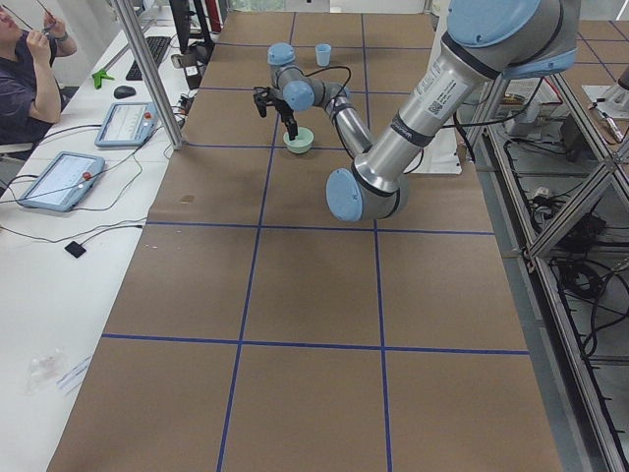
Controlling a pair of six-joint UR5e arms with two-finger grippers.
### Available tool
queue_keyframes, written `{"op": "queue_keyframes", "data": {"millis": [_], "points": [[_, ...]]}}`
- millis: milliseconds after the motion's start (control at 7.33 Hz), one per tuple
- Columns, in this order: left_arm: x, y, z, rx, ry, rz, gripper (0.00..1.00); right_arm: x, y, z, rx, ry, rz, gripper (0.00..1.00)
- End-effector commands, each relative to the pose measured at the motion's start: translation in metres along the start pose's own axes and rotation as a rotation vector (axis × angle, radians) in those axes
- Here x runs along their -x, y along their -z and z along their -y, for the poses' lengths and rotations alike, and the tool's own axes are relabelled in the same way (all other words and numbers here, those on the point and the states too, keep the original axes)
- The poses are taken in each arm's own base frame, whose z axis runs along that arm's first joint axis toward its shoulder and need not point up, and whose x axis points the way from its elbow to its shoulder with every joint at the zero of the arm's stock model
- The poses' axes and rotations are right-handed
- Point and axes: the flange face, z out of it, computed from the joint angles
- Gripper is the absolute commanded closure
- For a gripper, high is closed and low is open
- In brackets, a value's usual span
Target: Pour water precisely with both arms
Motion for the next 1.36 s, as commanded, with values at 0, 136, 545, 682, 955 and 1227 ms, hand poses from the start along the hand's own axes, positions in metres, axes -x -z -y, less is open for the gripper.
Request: {"op": "queue_keyframes", "data": {"millis": [0, 136, 545, 682, 955, 1227], "points": [[0.023, 0.019, 0.009, -0.023, -0.025, 0.026, 0.0, 0.001, 0.002, -0.058, -0.044, 0.038, -0.015, 0.01], [0.033, 0.019, 0.004, -0.023, -0.021, 0.024, 0.0, -0.004, -0.007, -0.083, -0.147, -0.067, -0.04, 0.01], [0.047, 0.017, 0.001, -0.036, -0.021, 0.032, 0.0, -0.005, -0.035, -0.159, -0.312, -0.187, -0.082, 0.02], [0.046, 0.015, -0.001, -0.032, -0.019, 0.033, 0.0, -0.003, -0.038, -0.165, -0.337, -0.21, -0.09, 0.02], [0.045, 0.014, -0.002, -0.036, -0.009, 0.036, 0.0, 0.042, -0.073, -0.151, -0.389, -0.331, -0.092, 0.02], [0.045, 0.014, -0.002, -0.035, -0.007, 0.035, 0.0, 0.093, -0.12, -0.153, -0.466, -0.348, -0.148, 0.02]]}}
